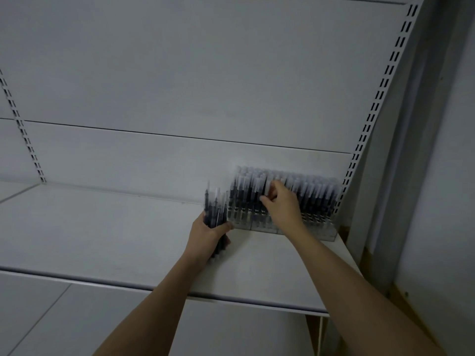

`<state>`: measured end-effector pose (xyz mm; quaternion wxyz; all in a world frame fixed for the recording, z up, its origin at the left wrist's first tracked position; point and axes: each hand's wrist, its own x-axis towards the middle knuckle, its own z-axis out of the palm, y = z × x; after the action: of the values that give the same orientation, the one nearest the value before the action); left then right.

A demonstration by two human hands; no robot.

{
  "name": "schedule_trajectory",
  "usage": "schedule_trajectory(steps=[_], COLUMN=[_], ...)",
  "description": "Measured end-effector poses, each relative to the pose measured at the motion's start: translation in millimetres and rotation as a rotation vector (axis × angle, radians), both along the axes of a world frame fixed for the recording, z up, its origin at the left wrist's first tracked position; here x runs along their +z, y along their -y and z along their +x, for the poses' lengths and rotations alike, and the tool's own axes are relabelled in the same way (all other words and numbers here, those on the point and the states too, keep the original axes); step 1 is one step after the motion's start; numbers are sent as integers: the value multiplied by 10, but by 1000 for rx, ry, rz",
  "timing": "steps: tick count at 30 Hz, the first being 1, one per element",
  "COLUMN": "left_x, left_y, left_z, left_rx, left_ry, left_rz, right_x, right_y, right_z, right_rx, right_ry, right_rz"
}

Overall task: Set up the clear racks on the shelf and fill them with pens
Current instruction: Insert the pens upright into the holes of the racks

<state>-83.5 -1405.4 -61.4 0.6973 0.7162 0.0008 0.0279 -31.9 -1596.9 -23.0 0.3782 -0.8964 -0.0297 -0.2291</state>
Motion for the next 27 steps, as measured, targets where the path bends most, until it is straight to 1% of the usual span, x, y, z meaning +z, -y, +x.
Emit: schedule_trajectory(steps=[2, 5, 6, 8, 10, 11, 15, 19, 23, 27], left_x=[1, -2, -1, -14, -28, -26, 0, 20, 61, 52], left_y=[-6, -14, -20, -35, -38, -33, 2, -3, 12, 18], left_z=[-1, -4, -3, 2, 3, -4, -49, -47, -67, -56], left_rx=[-19, -64, -78, -101, -122, -135, -222, -294, -379, -376], left_ry=[-14, -38, -39, -25, -10, -6, -13, 12, -8, -29], left_rz=[16, 47, 54, 53, 33, 19, 59, 157, 227, 264], right_x=[-68, -172, -236, -410, -562, -608, -595, -586, -588, -596], right_y=[-23, -108, -148, -222, -263, -261, -189, -186, -167, -160], right_z=[-74, -311, -392, -516, -615, -652, -692, -672, -664, -655], right_rx=[-29, -92, -77, 26, 148, 176, 158, 201, 256, 314], right_ry=[-5, 164, 174, 64, -113, -166, -190, -219, -232, -238], right_rz=[89, 333, 402, 509, 561, 573, 737, 749, 718, 791])
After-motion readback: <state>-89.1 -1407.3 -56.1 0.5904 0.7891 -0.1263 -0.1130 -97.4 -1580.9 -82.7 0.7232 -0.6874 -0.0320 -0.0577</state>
